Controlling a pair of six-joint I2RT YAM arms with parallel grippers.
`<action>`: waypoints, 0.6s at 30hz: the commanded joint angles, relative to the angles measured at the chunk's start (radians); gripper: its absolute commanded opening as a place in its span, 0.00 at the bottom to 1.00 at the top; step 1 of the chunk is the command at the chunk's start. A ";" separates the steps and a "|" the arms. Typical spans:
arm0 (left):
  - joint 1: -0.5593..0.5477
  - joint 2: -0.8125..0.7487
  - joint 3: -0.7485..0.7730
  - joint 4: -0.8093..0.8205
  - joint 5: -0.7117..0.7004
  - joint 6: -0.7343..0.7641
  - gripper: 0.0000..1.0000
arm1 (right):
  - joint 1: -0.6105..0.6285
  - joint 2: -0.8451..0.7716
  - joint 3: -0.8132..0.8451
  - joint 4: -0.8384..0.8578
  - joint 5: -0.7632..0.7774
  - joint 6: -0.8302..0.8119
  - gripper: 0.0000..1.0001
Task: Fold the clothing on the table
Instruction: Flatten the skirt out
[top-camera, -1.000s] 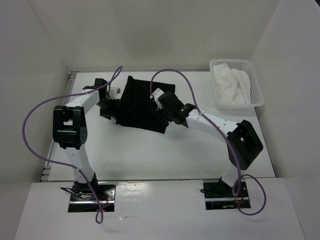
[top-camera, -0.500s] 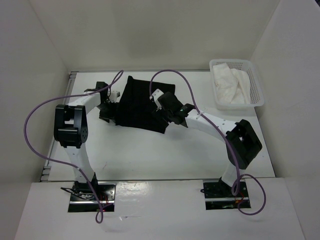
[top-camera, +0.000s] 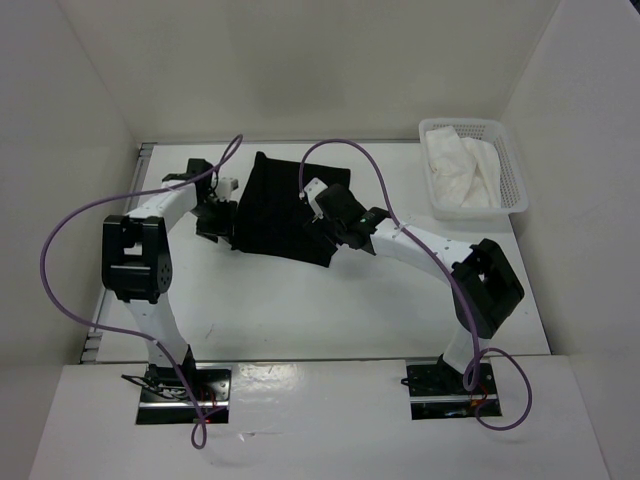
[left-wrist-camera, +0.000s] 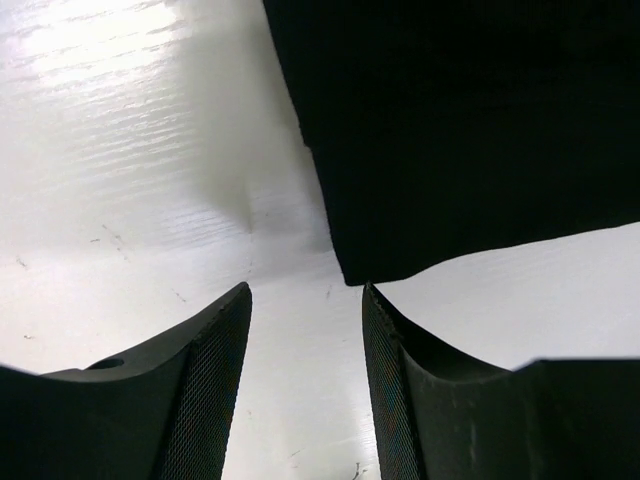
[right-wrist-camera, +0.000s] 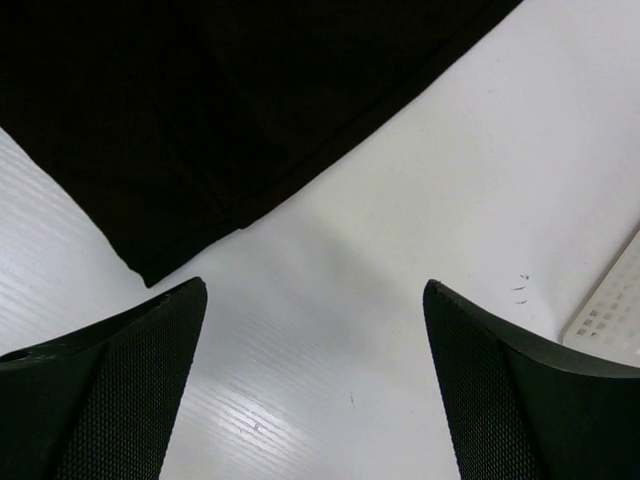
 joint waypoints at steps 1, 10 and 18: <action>0.006 -0.005 0.037 -0.019 0.059 -0.019 0.56 | -0.002 -0.001 -0.001 0.034 -0.001 0.017 0.93; -0.003 0.075 0.055 -0.001 0.078 -0.028 0.56 | -0.002 -0.001 -0.011 0.034 -0.001 0.017 0.93; -0.040 0.118 0.023 0.024 0.020 -0.028 0.56 | -0.002 0.008 -0.011 0.034 -0.001 0.017 0.93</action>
